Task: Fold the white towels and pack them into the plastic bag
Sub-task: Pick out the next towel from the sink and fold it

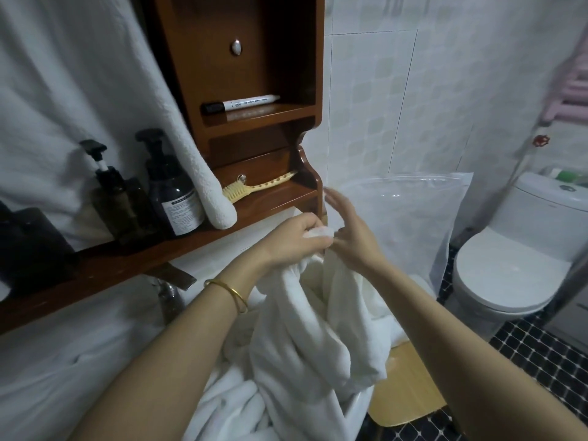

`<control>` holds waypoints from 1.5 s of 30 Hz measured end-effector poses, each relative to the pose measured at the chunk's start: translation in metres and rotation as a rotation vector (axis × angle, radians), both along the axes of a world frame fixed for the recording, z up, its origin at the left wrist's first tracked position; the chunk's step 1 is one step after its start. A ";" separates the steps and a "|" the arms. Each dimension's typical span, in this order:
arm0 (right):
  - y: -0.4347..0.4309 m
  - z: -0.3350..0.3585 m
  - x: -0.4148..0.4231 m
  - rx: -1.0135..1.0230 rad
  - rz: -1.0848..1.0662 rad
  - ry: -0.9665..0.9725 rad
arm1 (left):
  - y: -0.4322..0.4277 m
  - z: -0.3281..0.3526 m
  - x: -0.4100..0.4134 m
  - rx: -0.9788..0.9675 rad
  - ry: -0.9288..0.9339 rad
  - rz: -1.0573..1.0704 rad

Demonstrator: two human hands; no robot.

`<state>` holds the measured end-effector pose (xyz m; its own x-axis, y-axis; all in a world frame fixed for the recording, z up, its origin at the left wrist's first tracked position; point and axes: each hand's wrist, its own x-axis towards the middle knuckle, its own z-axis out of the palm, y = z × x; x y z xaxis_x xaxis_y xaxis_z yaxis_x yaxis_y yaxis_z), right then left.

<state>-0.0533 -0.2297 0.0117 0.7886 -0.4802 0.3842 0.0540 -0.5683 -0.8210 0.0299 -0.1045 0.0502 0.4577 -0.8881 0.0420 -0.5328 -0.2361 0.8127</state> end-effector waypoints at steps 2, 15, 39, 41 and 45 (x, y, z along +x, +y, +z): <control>-0.002 -0.002 0.004 -0.118 0.014 0.120 | 0.003 -0.003 0.002 0.013 -0.043 0.010; -0.070 -0.020 -0.010 0.102 -0.611 0.326 | 0.043 -0.031 0.049 0.417 -0.461 0.454; -0.022 0.024 -0.022 -0.066 -0.045 0.019 | -0.024 -0.031 -0.001 0.090 -0.203 -0.006; -0.027 0.017 -0.022 -0.208 -0.175 0.121 | -0.026 -0.027 0.000 0.106 -0.467 0.133; -0.035 0.012 -0.026 -0.370 -0.344 0.418 | -0.026 -0.006 0.013 -0.029 -0.585 0.316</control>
